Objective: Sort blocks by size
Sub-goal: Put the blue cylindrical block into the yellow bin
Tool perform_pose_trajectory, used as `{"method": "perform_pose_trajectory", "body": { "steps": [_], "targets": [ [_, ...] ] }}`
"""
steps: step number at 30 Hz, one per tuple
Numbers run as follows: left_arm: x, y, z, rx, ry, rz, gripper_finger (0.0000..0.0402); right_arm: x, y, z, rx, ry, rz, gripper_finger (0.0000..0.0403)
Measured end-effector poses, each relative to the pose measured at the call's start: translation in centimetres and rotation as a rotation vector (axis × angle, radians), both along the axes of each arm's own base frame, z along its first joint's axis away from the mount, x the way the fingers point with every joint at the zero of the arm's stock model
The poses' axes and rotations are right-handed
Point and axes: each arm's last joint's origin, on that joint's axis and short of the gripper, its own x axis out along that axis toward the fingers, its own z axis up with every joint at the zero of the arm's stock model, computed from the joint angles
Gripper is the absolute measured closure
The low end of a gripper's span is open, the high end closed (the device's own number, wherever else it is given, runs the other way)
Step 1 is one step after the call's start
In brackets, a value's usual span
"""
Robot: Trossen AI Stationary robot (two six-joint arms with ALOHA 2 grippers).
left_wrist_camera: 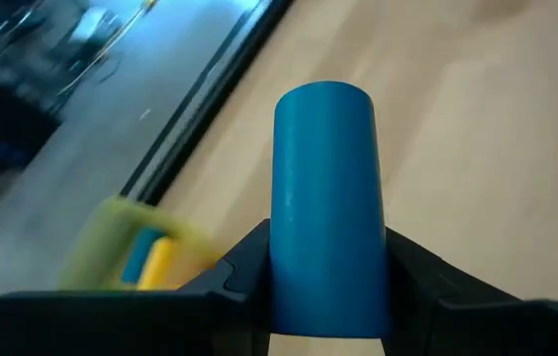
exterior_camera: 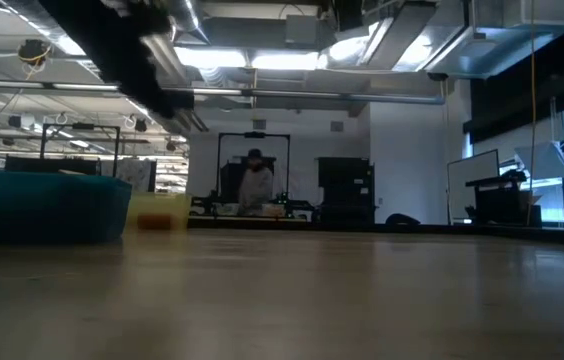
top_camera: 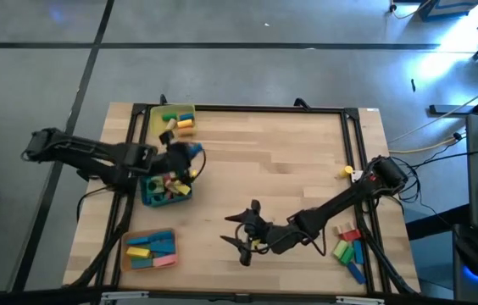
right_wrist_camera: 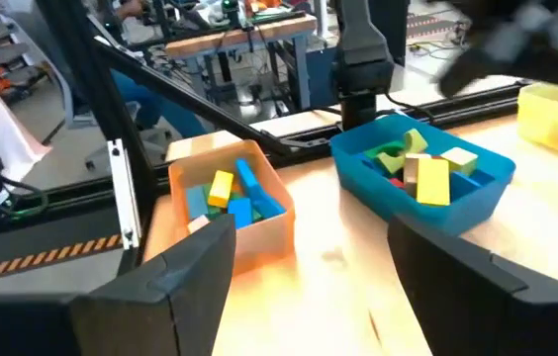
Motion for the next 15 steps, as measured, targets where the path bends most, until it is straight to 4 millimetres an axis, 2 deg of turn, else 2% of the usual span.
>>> {"method": "perform_pose_trajectory", "body": {
  "steps": [6, 15],
  "targets": [
    [0.1, 4.9, -0.9, -0.053, 0.073, 0.157, 0.0289, -0.1, 0.0, -0.4, 0.005, 0.031, -0.003, 0.0139],
    [-0.9, 11.6, -3.3, -0.203, 0.171, 0.335, 0.0289, -0.1, 0.0, -0.4, 0.011, 0.037, -0.002, 0.0139]
  ]
}}
